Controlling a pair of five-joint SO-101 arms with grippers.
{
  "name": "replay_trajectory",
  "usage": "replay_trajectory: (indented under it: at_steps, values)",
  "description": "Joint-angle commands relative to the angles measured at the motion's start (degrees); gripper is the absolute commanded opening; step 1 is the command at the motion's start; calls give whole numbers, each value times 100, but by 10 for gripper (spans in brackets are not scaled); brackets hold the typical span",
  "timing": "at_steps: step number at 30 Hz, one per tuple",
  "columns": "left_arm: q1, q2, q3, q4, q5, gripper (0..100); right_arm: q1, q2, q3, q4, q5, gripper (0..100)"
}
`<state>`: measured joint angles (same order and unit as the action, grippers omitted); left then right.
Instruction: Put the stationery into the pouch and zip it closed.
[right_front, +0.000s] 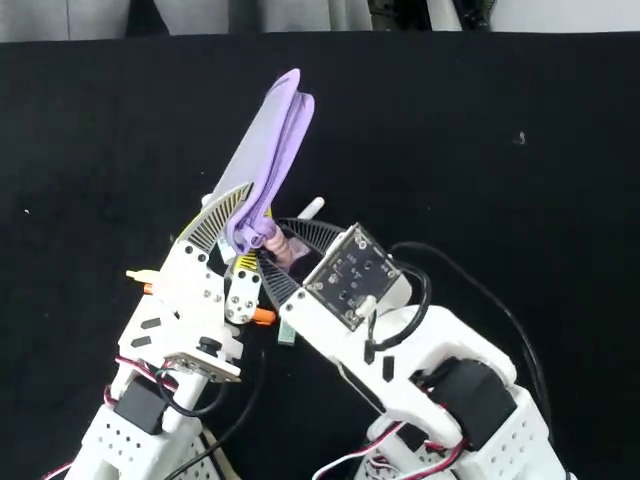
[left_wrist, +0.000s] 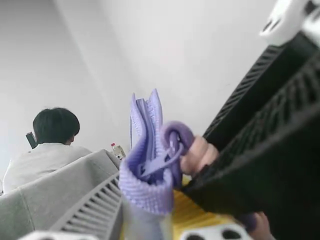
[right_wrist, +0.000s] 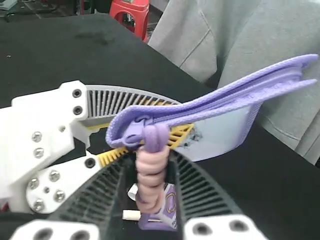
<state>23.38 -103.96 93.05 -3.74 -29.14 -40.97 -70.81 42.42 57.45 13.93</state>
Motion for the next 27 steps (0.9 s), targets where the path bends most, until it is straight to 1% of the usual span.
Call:
replay_trajectory:
  at_steps: [1,8,12,14,19,27]
  values:
    - [84,-53,-259,-141,-18,28,149,-75,-119,-18,44,15]
    - [84,-53,-242,-141,-18,28,1046,-22,-1095,527,88,11]
    - [84,-53,-242,-132,-18,28,1398,57,-1560,598,668,11]
    - [84,-53,-233,-123,-18,28,1556,180,-1736,598,835,11]
    - [84,-53,-233,-114,-18,28,2066,813,-2246,580,1196,11]
    - [84,-53,-224,-105,-18,28,2884,2202,-3266,185,1477,11]
